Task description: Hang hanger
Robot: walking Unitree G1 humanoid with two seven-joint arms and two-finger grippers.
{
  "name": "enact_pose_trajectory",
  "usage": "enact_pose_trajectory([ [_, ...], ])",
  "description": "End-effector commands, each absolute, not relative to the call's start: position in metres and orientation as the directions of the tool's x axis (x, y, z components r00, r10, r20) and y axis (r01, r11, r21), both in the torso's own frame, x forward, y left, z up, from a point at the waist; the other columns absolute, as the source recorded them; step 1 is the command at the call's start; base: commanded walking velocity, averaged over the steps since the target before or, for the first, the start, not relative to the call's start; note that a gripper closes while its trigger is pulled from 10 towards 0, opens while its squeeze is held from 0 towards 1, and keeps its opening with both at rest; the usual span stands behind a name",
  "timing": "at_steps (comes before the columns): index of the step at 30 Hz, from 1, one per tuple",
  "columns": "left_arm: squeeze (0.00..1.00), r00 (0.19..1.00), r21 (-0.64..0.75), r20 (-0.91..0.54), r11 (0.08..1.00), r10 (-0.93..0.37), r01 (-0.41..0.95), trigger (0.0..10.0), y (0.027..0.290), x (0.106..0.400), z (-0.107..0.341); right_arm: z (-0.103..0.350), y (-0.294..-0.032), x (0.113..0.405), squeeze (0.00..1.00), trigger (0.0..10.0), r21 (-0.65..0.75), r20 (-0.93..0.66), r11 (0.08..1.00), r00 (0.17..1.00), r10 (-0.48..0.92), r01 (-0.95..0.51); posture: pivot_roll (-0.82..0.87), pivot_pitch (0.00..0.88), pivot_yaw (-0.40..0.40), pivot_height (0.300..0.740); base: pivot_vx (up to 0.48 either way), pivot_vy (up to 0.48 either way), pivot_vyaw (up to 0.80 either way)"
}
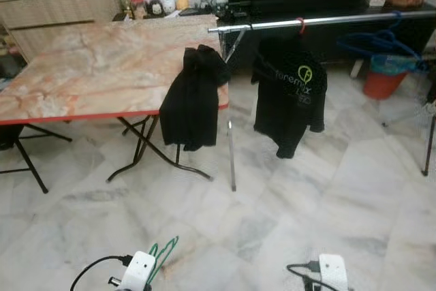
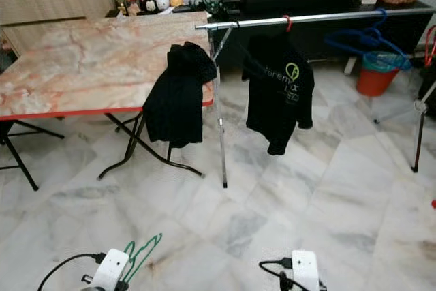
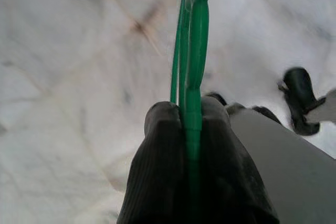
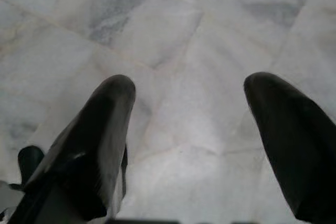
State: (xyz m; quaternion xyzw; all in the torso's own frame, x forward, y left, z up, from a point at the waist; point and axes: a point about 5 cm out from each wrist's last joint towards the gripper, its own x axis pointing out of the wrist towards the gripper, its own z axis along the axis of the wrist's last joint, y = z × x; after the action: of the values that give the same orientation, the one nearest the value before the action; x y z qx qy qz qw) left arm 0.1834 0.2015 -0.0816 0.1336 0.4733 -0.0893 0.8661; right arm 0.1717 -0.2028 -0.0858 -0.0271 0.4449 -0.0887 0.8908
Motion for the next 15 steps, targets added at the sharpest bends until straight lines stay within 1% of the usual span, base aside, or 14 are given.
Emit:
enact_pose_trajectory([
  [1,0.0,0.541,0.152,-0.841,0.947,-0.026,0.282,10.0,0.2021,0.1864,-0.0801,-0.0856,-0.2048,0.1713,0.0,10.0,-0.124,-0.786,0.981,0.588,-0.189,0.148,-0.13,0.0,0.034,0.74,0.0,-0.334,0.0],
  [15,0.0,0.54,0.148,-0.841,0.947,-0.031,0.285,10.0,0.2017,0.1865,-0.0801,-0.0826,-0.2059,0.1772,0.0,10.0,-0.126,-0.774,0.979,0.601,-0.199,0.163,-0.12,0.0,0.031,0.74,0.0,-0.33,0.0],
])
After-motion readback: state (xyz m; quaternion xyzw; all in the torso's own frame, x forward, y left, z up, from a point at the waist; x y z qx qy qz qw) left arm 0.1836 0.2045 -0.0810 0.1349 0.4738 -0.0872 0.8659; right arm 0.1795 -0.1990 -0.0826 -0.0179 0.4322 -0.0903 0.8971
